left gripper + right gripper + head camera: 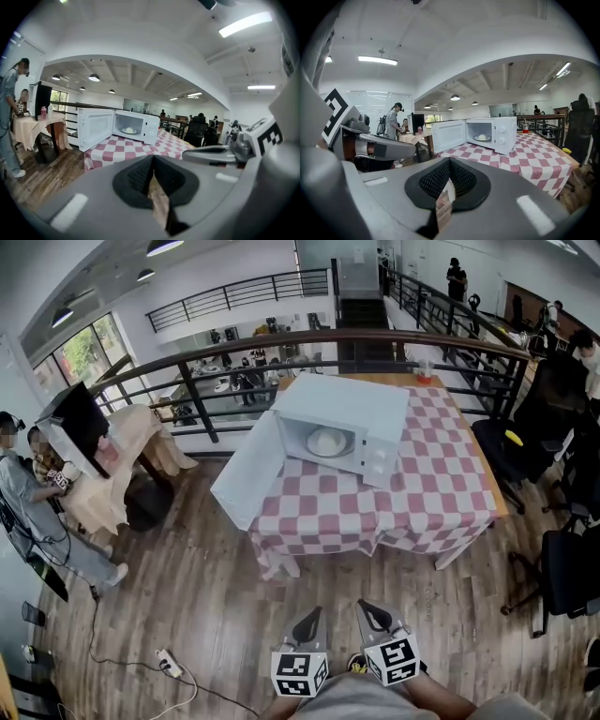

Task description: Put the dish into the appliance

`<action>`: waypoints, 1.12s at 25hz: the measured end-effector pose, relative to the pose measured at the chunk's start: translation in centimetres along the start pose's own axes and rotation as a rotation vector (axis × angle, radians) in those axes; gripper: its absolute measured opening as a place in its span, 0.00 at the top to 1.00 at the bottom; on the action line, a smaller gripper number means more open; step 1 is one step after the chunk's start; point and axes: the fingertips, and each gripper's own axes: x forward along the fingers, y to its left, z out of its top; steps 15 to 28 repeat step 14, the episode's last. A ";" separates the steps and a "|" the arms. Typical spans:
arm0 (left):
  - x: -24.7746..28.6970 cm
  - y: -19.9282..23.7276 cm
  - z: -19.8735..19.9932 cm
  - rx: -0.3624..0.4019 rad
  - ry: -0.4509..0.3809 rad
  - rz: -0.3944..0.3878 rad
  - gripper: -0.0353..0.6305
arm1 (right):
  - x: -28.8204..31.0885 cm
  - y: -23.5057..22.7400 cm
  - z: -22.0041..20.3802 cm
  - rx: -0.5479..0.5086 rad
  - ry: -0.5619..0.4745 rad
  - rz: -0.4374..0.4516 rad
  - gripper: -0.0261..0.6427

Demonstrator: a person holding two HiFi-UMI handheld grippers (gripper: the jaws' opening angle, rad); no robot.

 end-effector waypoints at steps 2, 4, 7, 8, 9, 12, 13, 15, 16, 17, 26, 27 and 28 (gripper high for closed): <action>0.2 -0.1 0.1 -0.001 -0.003 0.002 0.93 | 0.1 -0.3 0.1 -0.001 -0.003 -0.002 0.96; 0.3 -0.3 0.2 -0.001 -0.005 0.001 0.93 | 0.0 -0.5 0.4 -0.005 -0.008 -0.001 0.96; 0.6 -0.5 0.3 0.003 -0.008 -0.004 0.93 | 0.0 -0.6 0.7 -0.015 -0.015 0.007 0.96; 0.7 -0.6 0.3 0.004 -0.010 -0.005 0.93 | 0.0 -0.7 0.7 -0.018 -0.017 0.009 0.96; 0.8 -0.7 0.4 0.002 -0.014 -0.006 0.93 | 0.0 -0.8 0.7 -0.020 -0.017 0.011 0.96; 0.8 -1.0 0.6 -0.004 -0.024 -0.002 0.93 | -0.1 -0.8 0.6 -0.025 -0.015 0.019 0.96; 0.8 -1.0 0.7 -0.003 -0.024 0.001 0.93 | -0.2 -0.8 0.6 -0.027 -0.013 0.022 0.96; 0.9 -1.1 0.7 -0.002 -0.024 0.004 0.93 | -0.3 -0.9 0.6 -0.029 -0.012 0.025 0.96; 0.9 -1.1 0.7 -0.002 -0.024 0.004 0.93 | -0.3 -0.9 0.6 -0.029 -0.012 0.025 0.96; 0.9 -1.1 0.7 -0.002 -0.024 0.004 0.93 | -0.3 -0.9 0.6 -0.029 -0.012 0.025 0.96; 0.9 -1.1 0.7 -0.002 -0.024 0.004 0.93 | -0.3 -0.9 0.6 -0.029 -0.012 0.025 0.96; 0.9 -1.1 0.7 -0.002 -0.024 0.004 0.93 | -0.3 -0.9 0.6 -0.029 -0.012 0.025 0.96; 0.9 -1.1 0.7 -0.002 -0.024 0.004 0.93 | -0.3 -0.9 0.6 -0.029 -0.012 0.025 0.96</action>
